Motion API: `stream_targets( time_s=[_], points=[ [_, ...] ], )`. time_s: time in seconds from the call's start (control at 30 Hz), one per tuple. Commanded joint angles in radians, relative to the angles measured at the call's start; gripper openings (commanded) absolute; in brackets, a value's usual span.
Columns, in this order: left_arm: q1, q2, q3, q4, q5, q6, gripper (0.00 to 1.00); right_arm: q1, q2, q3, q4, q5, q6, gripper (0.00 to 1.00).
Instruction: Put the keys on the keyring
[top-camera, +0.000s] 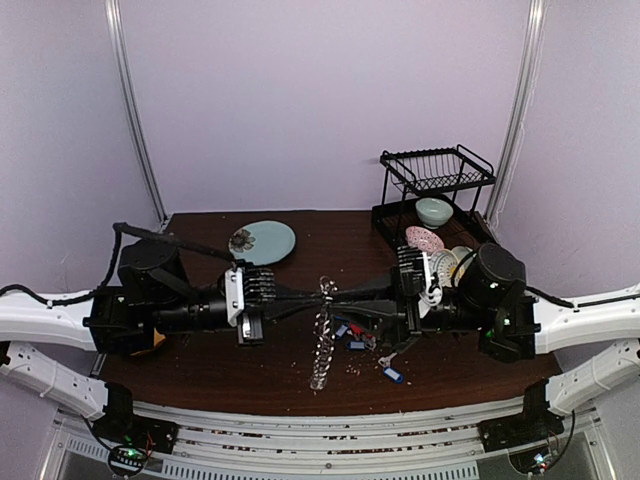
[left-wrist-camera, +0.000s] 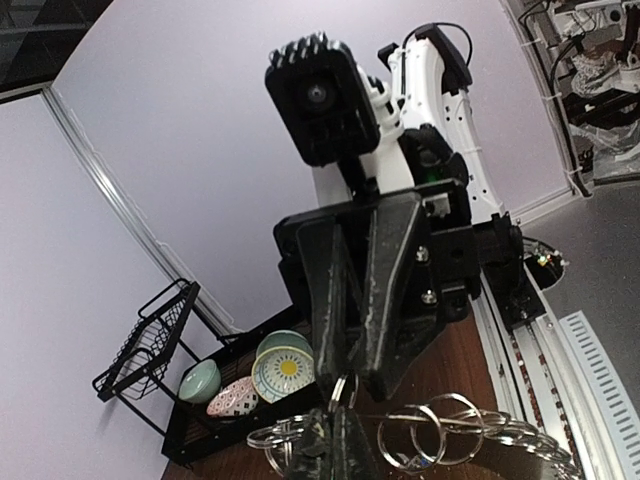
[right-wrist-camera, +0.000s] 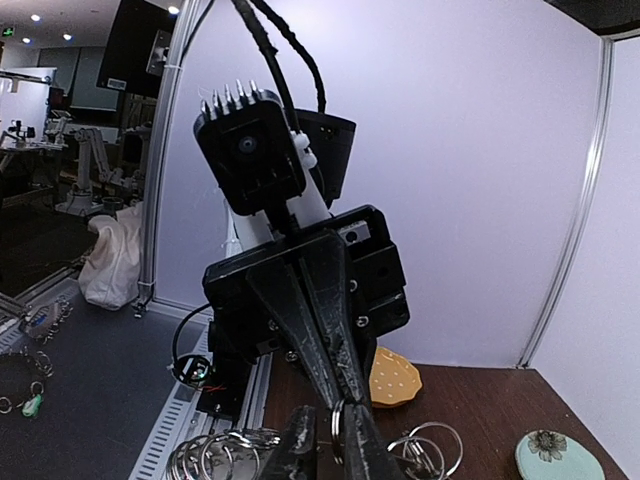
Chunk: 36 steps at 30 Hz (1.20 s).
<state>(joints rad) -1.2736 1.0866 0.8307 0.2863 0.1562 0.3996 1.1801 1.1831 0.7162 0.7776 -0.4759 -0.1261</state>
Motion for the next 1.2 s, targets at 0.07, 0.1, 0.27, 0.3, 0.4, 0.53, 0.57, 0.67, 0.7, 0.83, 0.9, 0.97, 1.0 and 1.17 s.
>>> stream_targets(
  time_s=[0.07,0.1,0.27,0.3,0.4,0.53,0.57,0.67,0.7,0.83,0.9,0.97,1.0,1.17],
  points=[
    [0.006,0.001,0.039,-0.032,-0.101,0.046,0.00,0.009,-0.034,0.068,-0.181,0.056,-0.107,0.00],
    [0.005,0.007,0.040,-0.038,-0.098,0.047,0.00,0.008,-0.028,0.080,-0.207,0.061,-0.112,0.00],
    [0.005,0.003,0.041,-0.053,-0.100,0.054,0.00,0.007,-0.039,0.102,-0.327,0.102,-0.175,0.05],
    [0.005,0.001,0.039,-0.055,-0.103,0.058,0.00,0.006,-0.045,0.104,-0.354,0.123,-0.189,0.07],
    [0.005,0.001,0.037,-0.058,-0.099,0.061,0.00,0.006,-0.050,0.112,-0.399,0.173,-0.213,0.13],
    [0.005,0.009,0.036,-0.055,-0.086,0.060,0.00,0.004,-0.034,0.124,-0.414,0.200,-0.217,0.13],
    [0.005,0.009,0.035,-0.055,-0.086,0.062,0.00,0.005,-0.030,0.126,-0.417,0.205,-0.217,0.10],
    [0.005,0.011,0.037,-0.062,-0.083,0.063,0.00,0.006,-0.027,0.132,-0.417,0.208,-0.216,0.00],
    [0.005,0.012,0.040,-0.068,-0.079,0.063,0.00,0.005,-0.028,0.134,-0.416,0.198,-0.216,0.00],
    [0.005,-0.006,0.031,-0.061,-0.057,0.054,0.00,-0.002,-0.053,0.122,-0.397,0.160,-0.215,0.00],
    [0.005,-0.024,0.009,-0.031,-0.066,0.031,0.07,-0.025,-0.091,0.076,-0.302,0.101,-0.183,0.00],
    [0.005,-0.035,-0.012,-0.012,-0.036,0.032,0.20,-0.049,-0.127,-0.002,-0.142,0.019,-0.127,0.00],
    [0.005,-0.035,-0.019,0.006,-0.022,0.034,0.26,-0.053,-0.127,-0.028,-0.060,-0.021,-0.102,0.00],
    [0.004,0.011,0.012,0.012,0.031,0.065,0.26,-0.054,-0.066,-0.050,0.113,-0.120,-0.066,0.00]
  ],
)
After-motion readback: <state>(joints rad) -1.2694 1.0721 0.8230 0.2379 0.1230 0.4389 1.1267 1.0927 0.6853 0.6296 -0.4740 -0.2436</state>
